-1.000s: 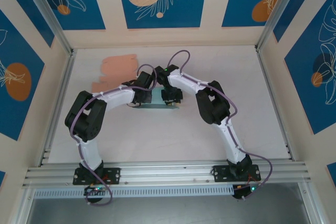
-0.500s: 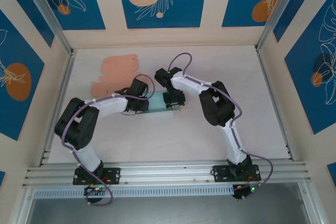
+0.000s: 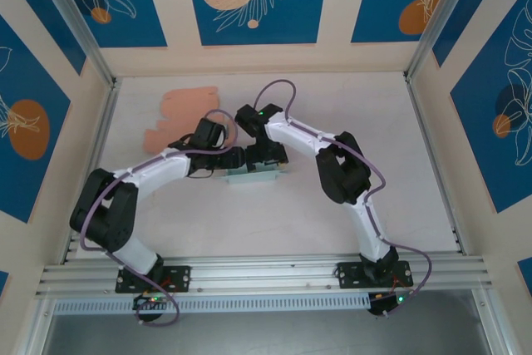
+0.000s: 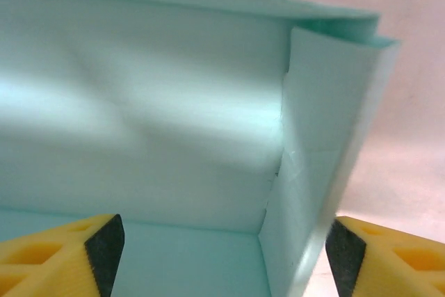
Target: Fold the paper box
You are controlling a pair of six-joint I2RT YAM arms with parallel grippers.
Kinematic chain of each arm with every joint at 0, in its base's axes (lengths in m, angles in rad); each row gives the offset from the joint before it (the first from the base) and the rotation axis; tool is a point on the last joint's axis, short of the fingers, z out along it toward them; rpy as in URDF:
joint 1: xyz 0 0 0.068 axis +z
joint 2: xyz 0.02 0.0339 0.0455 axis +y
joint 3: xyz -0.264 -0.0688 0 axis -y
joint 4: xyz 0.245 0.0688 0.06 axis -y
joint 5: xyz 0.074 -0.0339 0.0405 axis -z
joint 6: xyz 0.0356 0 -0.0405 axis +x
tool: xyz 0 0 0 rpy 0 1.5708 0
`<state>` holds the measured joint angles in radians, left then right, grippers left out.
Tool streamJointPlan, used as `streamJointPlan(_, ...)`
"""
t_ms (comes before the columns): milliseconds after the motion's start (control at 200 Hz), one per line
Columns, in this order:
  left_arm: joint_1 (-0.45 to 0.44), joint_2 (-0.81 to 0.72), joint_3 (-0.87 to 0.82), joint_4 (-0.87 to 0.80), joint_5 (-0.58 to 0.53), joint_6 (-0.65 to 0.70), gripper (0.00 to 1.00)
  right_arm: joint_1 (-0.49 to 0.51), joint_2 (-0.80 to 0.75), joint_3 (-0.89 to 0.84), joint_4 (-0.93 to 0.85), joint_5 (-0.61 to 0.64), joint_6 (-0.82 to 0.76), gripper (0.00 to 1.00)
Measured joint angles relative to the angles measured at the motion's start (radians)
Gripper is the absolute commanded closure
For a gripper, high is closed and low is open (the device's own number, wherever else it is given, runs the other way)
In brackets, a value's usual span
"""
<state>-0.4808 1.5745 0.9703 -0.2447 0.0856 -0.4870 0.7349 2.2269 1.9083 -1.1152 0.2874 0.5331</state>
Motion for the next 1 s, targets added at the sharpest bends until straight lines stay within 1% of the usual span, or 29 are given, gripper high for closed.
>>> streamJointPlan(70,0.018,-0.019,0.005,-0.007,0.002,0.005,0.11,-0.006,-0.007,0.040,-0.004,0.004,-0.006,0.17)
streamJointPlan(120,0.035,-0.035,0.007,-0.010,0.005,0.004,0.03,-0.010,-0.016,0.067,-0.010,0.018,-0.011,0.16)
streamJointPlan(170,0.056,-0.050,0.010,-0.016,0.008,0.020,0.00,-0.014,-0.028,0.095,-0.017,0.027,-0.014,0.15)
streamJointPlan(220,0.079,-0.062,0.024,-0.033,0.010,0.033,0.01,-0.016,-0.046,0.117,-0.024,0.032,-0.019,0.14)
streamJointPlan(310,0.118,-0.059,0.084,-0.066,0.006,0.072,0.07,-0.016,-0.104,0.136,-0.029,0.053,-0.028,0.14)
streamJointPlan(340,0.126,-0.055,0.108,-0.076,0.000,0.087,0.10,-0.016,-0.130,0.136,-0.031,0.060,-0.030,0.14)
streamJointPlan(415,0.138,-0.022,0.188,-0.094,-0.009,0.125,0.23,-0.008,-0.215,0.127,-0.026,0.090,-0.029,0.14)
streamJointPlan(490,0.139,0.043,0.278,-0.109,-0.011,0.169,0.37,0.011,-0.344,0.057,0.004,0.126,-0.018,0.15)
streamJointPlan(525,0.139,0.088,0.328,-0.113,-0.010,0.192,0.46,0.027,-0.409,0.011,0.016,0.144,-0.007,0.17)
streamJointPlan(570,0.139,0.144,0.382,-0.118,-0.008,0.209,0.56,0.055,-0.504,-0.063,0.032,0.169,0.011,0.21)
streamJointPlan(630,0.139,0.222,0.449,-0.132,0.001,0.241,0.69,0.106,-0.624,-0.169,0.057,0.201,0.047,0.30)
streamJointPlan(650,0.138,0.250,0.470,-0.137,0.003,0.241,0.72,0.122,-0.658,-0.200,0.061,0.214,0.052,0.34)
streamJointPlan(775,0.132,0.391,0.570,-0.169,0.019,0.287,0.74,0.244,-0.859,-0.428,0.089,0.266,0.160,0.50)
streamJointPlan(830,0.126,0.444,0.611,-0.198,0.018,0.301,0.75,0.298,-0.915,-0.515,0.098,0.286,0.220,0.52)
streamJointPlan(840,0.124,0.454,0.618,-0.202,0.019,0.305,0.78,0.307,-0.924,-0.531,0.097,0.288,0.229,0.52)
streamJointPlan(910,0.111,0.514,0.664,-0.234,0.018,0.323,0.85,0.380,-0.954,-0.620,0.098,0.312,0.306,0.52)
streamJointPlan(1000,0.092,0.558,0.682,-0.257,0.014,0.344,0.85,0.457,-0.936,-0.698,0.102,0.328,0.401,0.53)
